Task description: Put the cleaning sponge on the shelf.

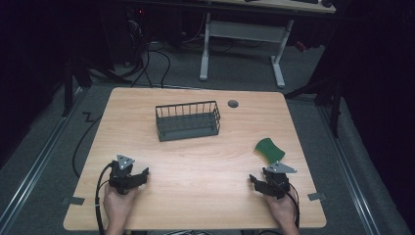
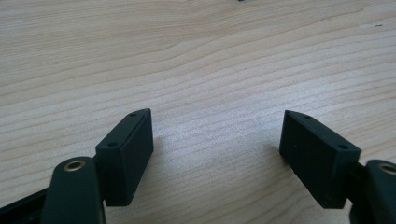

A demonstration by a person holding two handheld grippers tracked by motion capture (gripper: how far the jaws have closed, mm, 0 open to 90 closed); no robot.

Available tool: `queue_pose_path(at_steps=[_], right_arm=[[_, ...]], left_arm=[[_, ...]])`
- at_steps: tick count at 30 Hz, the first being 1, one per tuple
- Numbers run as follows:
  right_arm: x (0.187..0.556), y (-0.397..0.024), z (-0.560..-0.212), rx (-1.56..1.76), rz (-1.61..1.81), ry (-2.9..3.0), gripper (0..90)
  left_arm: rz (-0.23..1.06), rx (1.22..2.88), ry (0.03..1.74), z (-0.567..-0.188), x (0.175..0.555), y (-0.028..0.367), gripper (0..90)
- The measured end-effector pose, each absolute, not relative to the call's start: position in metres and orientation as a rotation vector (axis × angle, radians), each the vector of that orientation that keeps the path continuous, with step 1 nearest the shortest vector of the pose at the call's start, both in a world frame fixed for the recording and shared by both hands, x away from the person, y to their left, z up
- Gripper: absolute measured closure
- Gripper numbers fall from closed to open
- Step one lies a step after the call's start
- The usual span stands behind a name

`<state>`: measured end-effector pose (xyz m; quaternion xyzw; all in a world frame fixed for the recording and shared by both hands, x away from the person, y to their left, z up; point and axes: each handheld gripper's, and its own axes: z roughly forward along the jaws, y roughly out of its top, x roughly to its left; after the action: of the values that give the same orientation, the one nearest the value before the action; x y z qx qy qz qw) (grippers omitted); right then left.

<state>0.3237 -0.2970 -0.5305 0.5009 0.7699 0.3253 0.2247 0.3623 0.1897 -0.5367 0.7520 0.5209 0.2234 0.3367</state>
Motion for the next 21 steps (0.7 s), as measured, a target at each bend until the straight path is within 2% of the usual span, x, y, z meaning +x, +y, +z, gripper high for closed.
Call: queue_pose_path(at_steps=[13,21], right_arm=[[0.3241,-0.2973,-0.5305,1.379,0.904,2.126,38.1],[0.3256,-0.2951,-0.5296,1.354,0.921,2.147,49.1]], left_arm=[[0.585,1.952,1.366,-0.5366,0.3627,0.1896,27.2],[0.561,1.916,1.378,-0.5360,0.3634,0.1942,32.2]])
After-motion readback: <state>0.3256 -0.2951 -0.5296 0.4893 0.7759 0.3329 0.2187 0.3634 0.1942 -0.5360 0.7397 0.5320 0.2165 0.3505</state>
